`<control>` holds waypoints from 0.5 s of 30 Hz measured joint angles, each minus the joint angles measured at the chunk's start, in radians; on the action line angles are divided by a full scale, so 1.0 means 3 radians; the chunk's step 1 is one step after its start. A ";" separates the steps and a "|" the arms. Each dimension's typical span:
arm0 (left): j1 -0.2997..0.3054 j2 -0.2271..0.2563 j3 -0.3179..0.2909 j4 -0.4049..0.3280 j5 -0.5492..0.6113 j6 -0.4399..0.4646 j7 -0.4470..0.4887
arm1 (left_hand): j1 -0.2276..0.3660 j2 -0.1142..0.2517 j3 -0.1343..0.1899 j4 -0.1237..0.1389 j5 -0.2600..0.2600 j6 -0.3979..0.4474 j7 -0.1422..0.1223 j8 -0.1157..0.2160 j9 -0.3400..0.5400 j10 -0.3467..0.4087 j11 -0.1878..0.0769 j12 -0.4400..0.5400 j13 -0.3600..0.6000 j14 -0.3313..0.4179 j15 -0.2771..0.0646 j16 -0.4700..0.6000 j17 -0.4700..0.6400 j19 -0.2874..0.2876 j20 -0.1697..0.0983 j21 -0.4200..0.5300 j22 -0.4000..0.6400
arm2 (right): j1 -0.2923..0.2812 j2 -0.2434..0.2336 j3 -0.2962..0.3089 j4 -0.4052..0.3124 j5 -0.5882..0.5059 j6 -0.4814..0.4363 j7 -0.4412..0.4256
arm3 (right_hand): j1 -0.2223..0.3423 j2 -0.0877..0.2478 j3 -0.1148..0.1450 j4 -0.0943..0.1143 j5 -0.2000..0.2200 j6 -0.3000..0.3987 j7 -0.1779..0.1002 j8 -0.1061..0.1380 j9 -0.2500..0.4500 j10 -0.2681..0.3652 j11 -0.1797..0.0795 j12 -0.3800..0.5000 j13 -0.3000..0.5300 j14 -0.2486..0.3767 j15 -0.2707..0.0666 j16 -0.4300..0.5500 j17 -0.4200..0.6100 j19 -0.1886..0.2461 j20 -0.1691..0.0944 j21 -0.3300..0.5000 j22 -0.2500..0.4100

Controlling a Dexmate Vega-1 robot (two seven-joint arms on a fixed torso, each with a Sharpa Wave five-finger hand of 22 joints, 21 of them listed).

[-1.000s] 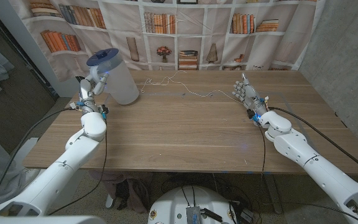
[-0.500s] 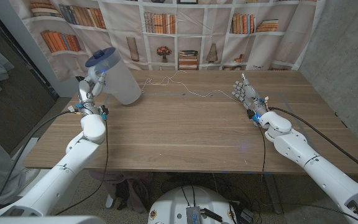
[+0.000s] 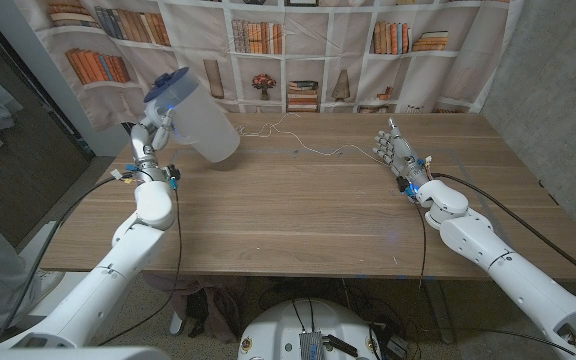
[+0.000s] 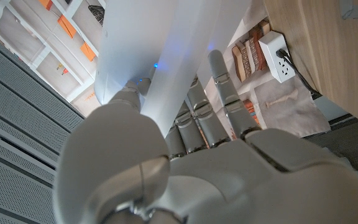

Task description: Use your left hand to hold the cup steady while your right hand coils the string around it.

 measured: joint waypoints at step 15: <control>-0.0124 -0.0247 0.0075 0.0099 -0.0188 -0.0341 -0.0256 | -0.0004 -0.0003 0.0038 -0.0008 -0.0017 -0.0011 0.0012 0.0000 -0.0007 0.0012 0.0013 0.0000 0.0000 -0.0001 0.0000 0.0000 0.0002 -0.0035 0.0017 0.0110 0.0054 | -0.0003 0.0017 0.0000 0.0015 -0.0001 0.0032 -0.0004 | 0.0000 0.0000 0.0000 0.0000 0.0000 0.0000 0.0000 0.0000 0.0000 0.0000 0.0000 0.0000 0.0000 0.0018 -0.0018 0.0000 0.0000 0.0000 0.0000 0.0000 0.0000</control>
